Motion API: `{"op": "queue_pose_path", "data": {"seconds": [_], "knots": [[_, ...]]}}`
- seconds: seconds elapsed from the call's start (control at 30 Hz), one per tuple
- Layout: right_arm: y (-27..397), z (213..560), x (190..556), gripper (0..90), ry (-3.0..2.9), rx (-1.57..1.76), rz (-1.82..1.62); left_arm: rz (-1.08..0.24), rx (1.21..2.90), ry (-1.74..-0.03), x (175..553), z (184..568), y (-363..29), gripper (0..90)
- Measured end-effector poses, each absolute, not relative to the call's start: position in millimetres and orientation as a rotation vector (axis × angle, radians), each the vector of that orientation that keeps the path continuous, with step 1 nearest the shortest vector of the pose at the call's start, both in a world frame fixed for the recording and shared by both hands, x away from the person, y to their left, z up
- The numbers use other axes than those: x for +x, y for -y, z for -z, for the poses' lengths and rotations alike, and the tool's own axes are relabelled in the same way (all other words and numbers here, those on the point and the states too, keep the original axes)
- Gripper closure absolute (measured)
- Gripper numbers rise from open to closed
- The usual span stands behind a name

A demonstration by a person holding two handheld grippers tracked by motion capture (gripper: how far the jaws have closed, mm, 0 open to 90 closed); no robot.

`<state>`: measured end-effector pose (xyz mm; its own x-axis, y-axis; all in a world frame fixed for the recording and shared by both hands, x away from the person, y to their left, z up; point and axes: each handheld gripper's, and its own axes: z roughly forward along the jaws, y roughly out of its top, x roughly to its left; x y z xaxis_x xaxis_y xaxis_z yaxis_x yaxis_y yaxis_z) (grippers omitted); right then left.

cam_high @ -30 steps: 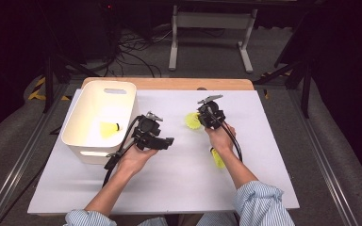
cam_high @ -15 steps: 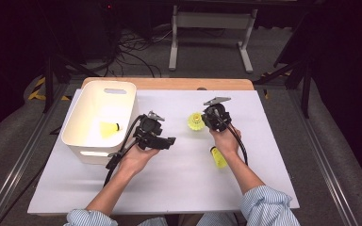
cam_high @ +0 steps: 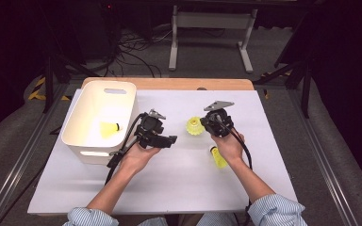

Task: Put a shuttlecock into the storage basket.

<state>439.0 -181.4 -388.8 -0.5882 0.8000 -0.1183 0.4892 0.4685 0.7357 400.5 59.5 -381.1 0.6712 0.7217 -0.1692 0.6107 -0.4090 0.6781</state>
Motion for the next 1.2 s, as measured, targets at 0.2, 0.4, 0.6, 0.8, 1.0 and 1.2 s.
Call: {"op": "queue_pose_path", "data": {"seconds": [0.2, 0.4, 0.6, 0.8, 1.0, 1.2], "knots": [[177.7, 384.7, 428.8, 90.0, -2.293, 1.025, -0.936, -0.185, 2.141, -1.019, 400.2, 379.2, -58.3, 35.8], [175.6, 386.4, 423.2, 90.0, -2.309, 1.006, -0.942, -0.179, 2.14, -1.019, 400.9, 378.6, -57.1, 35.8], [174.3, 390.5, 417.4, 90.0, -2.336, 0.991, -0.943, -0.169, 2.146, -1.014, 401.9, 379.1, -54.3, 35.9], [170.3, 389.9, 410.8, 90.0, -2.357, 0.957, -0.957, -0.158, 2.154, -1.006, 402.9, 378.9, -49.1, 36.8], [166.1, 390.3, 405.8, 90.0, -2.379, 0.943, -0.979, -0.164, 2.167, -1.006, 403.3, 379.3, -44.0, 38.5], [160.3, 389.3, 400.5, 90.0, -2.405, 0.909, -1.004, -0.158, 2.183, -1.018, 406.0, 382.9, -42.1, 41.6]]}}
